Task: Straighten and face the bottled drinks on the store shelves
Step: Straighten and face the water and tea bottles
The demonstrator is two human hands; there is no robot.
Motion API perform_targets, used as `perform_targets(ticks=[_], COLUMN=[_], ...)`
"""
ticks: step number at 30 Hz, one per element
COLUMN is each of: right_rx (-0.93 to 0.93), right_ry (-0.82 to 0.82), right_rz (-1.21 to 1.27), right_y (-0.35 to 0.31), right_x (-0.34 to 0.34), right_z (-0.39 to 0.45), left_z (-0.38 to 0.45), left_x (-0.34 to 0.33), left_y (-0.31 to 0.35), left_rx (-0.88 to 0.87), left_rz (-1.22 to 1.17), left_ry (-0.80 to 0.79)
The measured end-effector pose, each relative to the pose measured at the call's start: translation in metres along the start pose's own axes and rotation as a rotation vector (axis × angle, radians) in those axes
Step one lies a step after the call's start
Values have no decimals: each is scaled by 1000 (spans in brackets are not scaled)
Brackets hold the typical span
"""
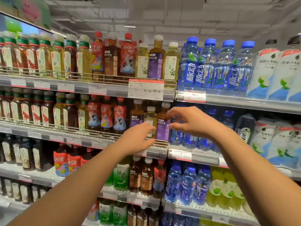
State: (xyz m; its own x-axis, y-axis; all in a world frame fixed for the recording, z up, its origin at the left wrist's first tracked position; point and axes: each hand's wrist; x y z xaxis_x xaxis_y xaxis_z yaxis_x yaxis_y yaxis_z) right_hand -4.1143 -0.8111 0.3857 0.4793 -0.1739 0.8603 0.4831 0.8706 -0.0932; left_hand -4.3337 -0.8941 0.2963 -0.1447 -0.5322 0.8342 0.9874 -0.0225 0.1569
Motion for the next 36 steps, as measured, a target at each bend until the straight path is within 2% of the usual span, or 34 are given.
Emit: perform_targets(ticks=[9,15,20,26,31,36], right_rx=[-37,-82,-73,-79,-159,-299], right_ry=[7,41,155,357,467,506], right_rz=[-300,-414,-502,-492,-524,-459], right_y=[-20,-22,-30,-40,-35,-25], right_x=[52,82,102,109,95,62], right_z=[77,124,166,219,257,278], left_z=[98,120,124,118,107,100], left_x=[-10,-17,-19,-23,-28,-21], left_y=[-42,-42,-38,-44,-61,-78], left_rx=[-42,-22,-23,-86,-186,-200], left_rz=[62,123,163,161,-54,-140], left_ry=[88,48,-1,112,260,223])
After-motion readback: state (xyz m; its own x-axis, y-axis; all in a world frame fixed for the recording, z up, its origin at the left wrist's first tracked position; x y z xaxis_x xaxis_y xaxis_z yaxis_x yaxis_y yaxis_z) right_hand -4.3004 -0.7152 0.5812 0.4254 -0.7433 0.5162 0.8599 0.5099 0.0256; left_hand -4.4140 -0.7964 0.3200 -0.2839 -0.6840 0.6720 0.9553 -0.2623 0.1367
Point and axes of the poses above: each hand's wrist, its own z-axis towards the middle knuckle, its own x-axis out of the back of the hand, y = z × x, and after that the axes turned 8 degrees about y, right-handed
